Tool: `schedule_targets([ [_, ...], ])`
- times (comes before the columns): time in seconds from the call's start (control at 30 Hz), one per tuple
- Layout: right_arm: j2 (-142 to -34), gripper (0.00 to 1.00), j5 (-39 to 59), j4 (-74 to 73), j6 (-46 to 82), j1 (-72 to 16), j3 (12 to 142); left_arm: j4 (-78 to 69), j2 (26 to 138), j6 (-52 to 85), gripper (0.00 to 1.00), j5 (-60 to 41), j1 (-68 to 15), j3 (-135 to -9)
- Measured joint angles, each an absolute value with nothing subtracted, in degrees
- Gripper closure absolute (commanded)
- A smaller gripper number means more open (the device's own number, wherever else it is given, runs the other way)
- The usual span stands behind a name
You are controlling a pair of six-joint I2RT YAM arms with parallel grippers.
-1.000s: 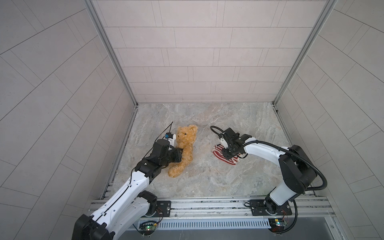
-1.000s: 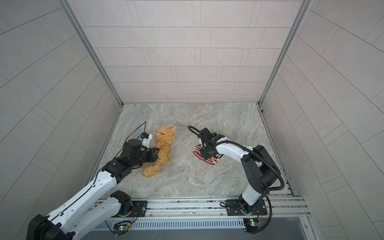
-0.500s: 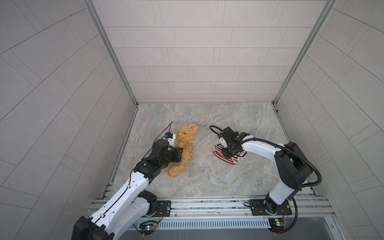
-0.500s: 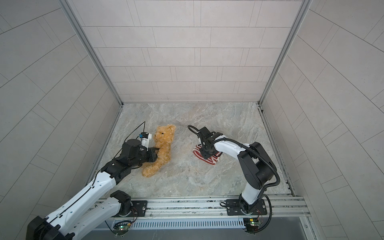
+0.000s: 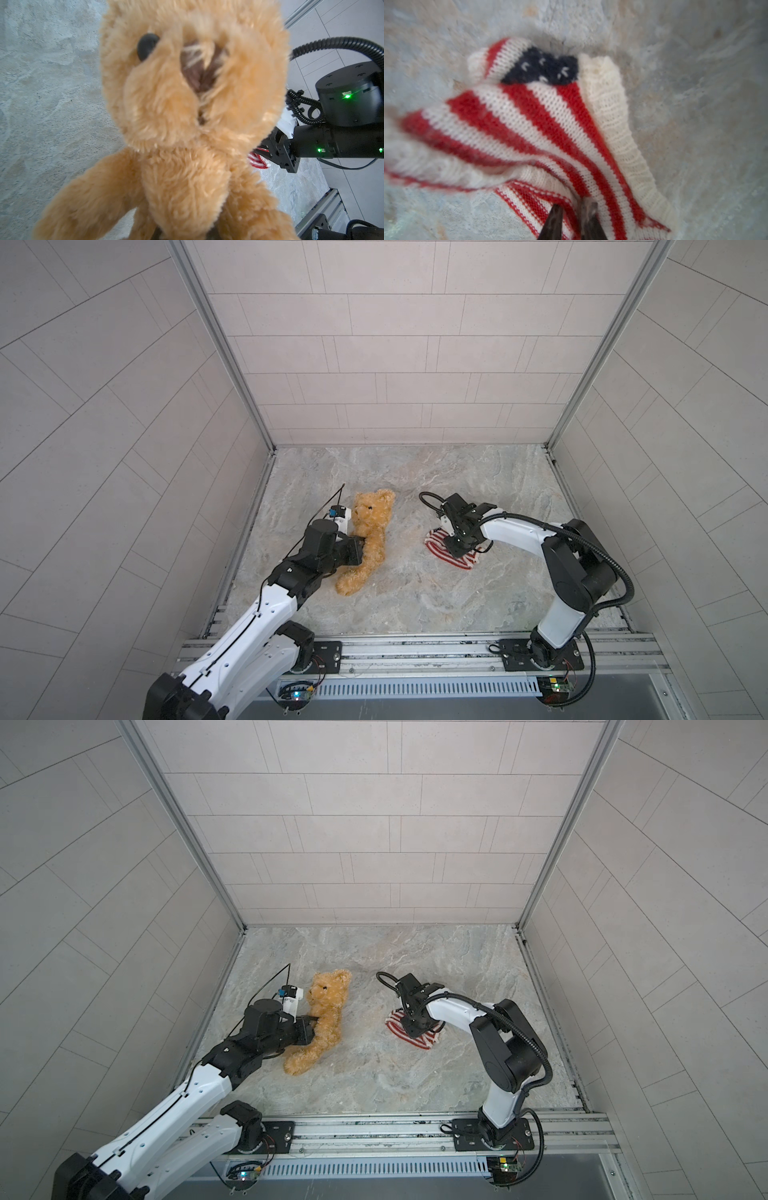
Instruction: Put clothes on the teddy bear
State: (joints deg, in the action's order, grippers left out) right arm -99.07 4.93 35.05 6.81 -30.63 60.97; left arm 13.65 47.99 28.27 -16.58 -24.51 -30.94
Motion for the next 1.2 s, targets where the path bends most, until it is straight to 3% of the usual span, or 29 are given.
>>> schedule_targets([
  [0.13, -98.3, 1.00, 4.5, 35.2, 6.9, -30.6, 61.1, 13.8, 47.4, 28.2, 0.90, -16.4, -24.5, -30.9],
  [0.4, -87.0, 1.00, 4.0, 30.8, 7.7, -30.6, 56.1, 15.4, 46.2, 26.2, 0.99, -15.4, -26.7, -31.0],
  [0.87, -73.4, 1.00, 8.5, 12.8, 9.3, -31.2, 41.3, 20.4, 44.9, 20.3, 1.00, -5.3, -56.6, -31.5],
  [1.2, -69.0, 1.00, 11.5, 4.9, 9.0, -31.9, 36.4, 21.6, 52.9, 18.9, 1.00, -5.9, -61.2, -31.6],
])
